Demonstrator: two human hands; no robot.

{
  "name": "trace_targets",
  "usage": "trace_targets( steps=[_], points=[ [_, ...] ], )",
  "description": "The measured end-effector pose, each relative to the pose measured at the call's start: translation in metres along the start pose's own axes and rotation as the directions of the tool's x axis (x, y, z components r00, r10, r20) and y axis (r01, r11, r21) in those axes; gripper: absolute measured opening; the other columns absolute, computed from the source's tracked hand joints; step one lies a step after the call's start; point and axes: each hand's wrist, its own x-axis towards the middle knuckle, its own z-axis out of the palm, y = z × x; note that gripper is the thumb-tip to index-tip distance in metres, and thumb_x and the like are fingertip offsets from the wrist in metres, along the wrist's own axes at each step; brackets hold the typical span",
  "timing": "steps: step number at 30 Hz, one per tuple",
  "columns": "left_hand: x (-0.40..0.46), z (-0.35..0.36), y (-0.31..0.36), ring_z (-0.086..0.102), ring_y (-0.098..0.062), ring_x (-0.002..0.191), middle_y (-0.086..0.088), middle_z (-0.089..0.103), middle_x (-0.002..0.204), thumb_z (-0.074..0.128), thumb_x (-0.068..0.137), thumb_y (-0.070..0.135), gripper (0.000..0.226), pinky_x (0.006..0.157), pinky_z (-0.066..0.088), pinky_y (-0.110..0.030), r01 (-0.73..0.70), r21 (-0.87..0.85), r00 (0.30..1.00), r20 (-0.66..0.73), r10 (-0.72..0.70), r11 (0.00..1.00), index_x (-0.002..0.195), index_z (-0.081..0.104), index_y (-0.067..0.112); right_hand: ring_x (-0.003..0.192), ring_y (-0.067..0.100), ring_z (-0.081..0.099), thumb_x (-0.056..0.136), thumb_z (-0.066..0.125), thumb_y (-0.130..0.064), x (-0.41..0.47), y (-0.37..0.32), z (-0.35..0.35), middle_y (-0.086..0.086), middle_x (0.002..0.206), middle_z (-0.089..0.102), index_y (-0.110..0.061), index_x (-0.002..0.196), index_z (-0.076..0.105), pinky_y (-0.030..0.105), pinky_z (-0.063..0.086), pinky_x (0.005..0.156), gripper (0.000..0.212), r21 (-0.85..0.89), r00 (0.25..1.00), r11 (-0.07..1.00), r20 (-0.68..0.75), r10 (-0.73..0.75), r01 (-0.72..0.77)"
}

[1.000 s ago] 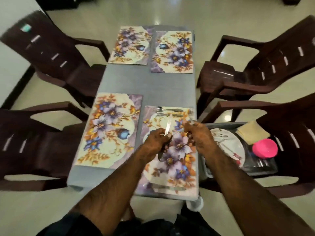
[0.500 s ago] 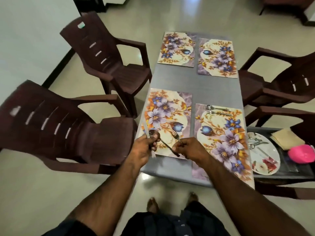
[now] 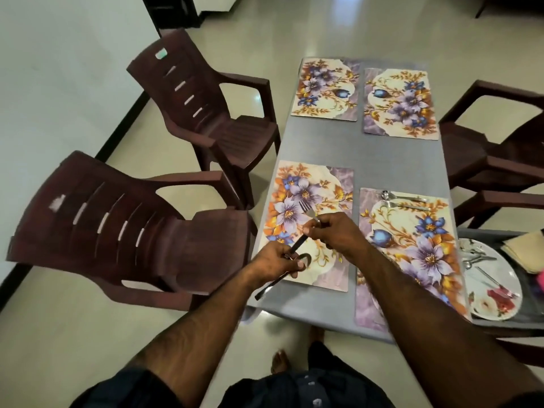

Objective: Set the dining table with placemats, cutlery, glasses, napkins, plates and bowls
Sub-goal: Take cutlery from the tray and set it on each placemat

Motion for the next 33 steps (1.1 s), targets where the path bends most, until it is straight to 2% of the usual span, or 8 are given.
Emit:
trace_targets(
  steps=[6, 9, 13, 17, 21, 26, 31, 33],
  points=[
    [0.043, -0.027, 0.011, 0.07, -0.022, 0.077, -0.015, 0.075, 0.086, 0.073, 0.097, 0.007, 0.012, 0.07, 0.056, -0.029, 0.039, 0.086, 0.999, 0.015, -0.04, 0.996, 0.086, 0.069, 0.01, 0.05, 0.005, 0.055, 0.092, 0.076, -0.005, 0.037, 0.004, -0.047, -0.002, 0.062, 0.07, -0.002, 0.087, 0.076, 0.014, 0.04, 0.045, 0.006, -0.012, 0.997, 1.0, -0.071, 0.015, -0.015],
    [0.049, -0.051, 0.004, 0.073, -0.03, 0.077, -0.018, 0.072, 0.085, 0.051, 0.108, 0.002, 0.012, 0.06, 0.059, -0.032, 0.17, -0.149, 0.978, -0.093, -0.185, 0.974, 0.101, 0.062, 0.004, 0.052, 0.012, 0.048, 0.097, 0.071, -0.009, 0.051, 0.009, -0.071, 0.011, 0.075, 0.071, -0.003, 0.094, 0.072, 0.017, 0.035, 0.042, 0.007, 0.219, 0.988, 0.974, -0.13, 0.086, -0.056],
    [0.06, -0.076, 0.007, 0.049, -0.012, 0.055, -0.007, 0.06, 0.074, 0.058, 0.097, 0.0, 0.01, 0.053, 0.039, -0.026, 0.202, -0.324, 0.917, -0.27, -0.295, 0.924, 0.101, 0.062, 0.008, 0.048, 0.007, 0.048, 0.099, 0.069, -0.015, 0.067, 0.008, -0.087, 0.004, 0.069, 0.069, -0.005, 0.091, 0.072, 0.016, 0.034, 0.041, 0.013, 0.278, 0.971, 0.958, -0.205, 0.127, -0.067],
    [0.086, -0.081, 0.043, 0.045, -0.008, 0.048, -0.001, 0.055, 0.064, 0.071, 0.097, 0.01, 0.013, 0.045, 0.036, -0.021, 0.05, -0.189, 0.975, -0.202, -0.089, 0.981, 0.085, 0.066, 0.008, 0.047, 0.01, 0.045, 0.097, 0.073, -0.02, 0.086, -0.001, -0.084, 0.006, 0.066, 0.065, -0.005, 0.087, 0.071, 0.02, 0.03, 0.039, 0.018, 0.307, 0.967, 0.946, -0.194, 0.168, -0.103],
    [0.111, -0.087, 0.064, 0.058, -0.006, 0.063, 0.002, 0.066, 0.072, 0.081, 0.092, 0.013, 0.016, 0.061, 0.05, -0.024, -0.141, 0.078, 0.981, -0.123, 0.149, 0.987, 0.088, 0.073, 0.0, 0.046, 0.009, 0.042, 0.099, 0.069, -0.014, 0.102, -0.014, -0.073, 0.009, 0.068, 0.061, -0.003, 0.088, 0.069, 0.019, 0.025, 0.039, 0.016, 0.455, 0.949, 0.889, -0.258, 0.182, -0.047],
    [0.121, -0.091, 0.071, 0.048, 0.001, 0.047, 0.007, 0.059, 0.063, 0.08, 0.089, 0.002, 0.01, 0.047, 0.04, -0.013, -0.11, -0.077, 0.991, -0.087, 0.103, 0.991, 0.085, 0.071, 0.001, 0.052, 0.013, 0.036, 0.097, 0.069, -0.015, 0.111, -0.012, -0.042, 0.01, 0.073, 0.051, -0.005, 0.089, 0.071, 0.024, 0.024, 0.044, 0.013, 0.558, 0.941, 0.83, -0.273, 0.198, -0.013],
    [0.127, -0.081, 0.055, 0.068, -0.014, 0.077, -0.006, 0.078, 0.087, 0.089, 0.082, 0.009, 0.01, 0.078, 0.06, -0.034, -0.083, -0.115, 0.994, 0.058, 0.09, 0.99, 0.086, 0.08, 0.011, 0.05, 0.013, 0.036, 0.097, 0.071, -0.009, 0.098, -0.012, 0.009, 0.004, 0.064, 0.051, 0.0, 0.1, 0.072, 0.024, 0.025, 0.043, 0.01, 0.519, 0.922, 0.852, -0.292, 0.255, -0.071],
    [0.129, -0.088, 0.044, 0.064, -0.008, 0.062, 0.003, 0.073, 0.071, 0.085, 0.086, 0.009, 0.012, 0.06, 0.055, -0.023, -0.021, -0.178, 1.0, 0.006, 0.022, 0.984, 0.08, 0.076, 0.013, 0.047, 0.009, 0.041, 0.099, 0.069, -0.01, 0.089, -0.011, 0.01, 0.0, 0.058, 0.053, 0.0, 0.095, 0.07, 0.019, 0.03, 0.038, 0.01, 0.492, 0.895, 0.868, -0.357, 0.266, -0.062]
  ],
)
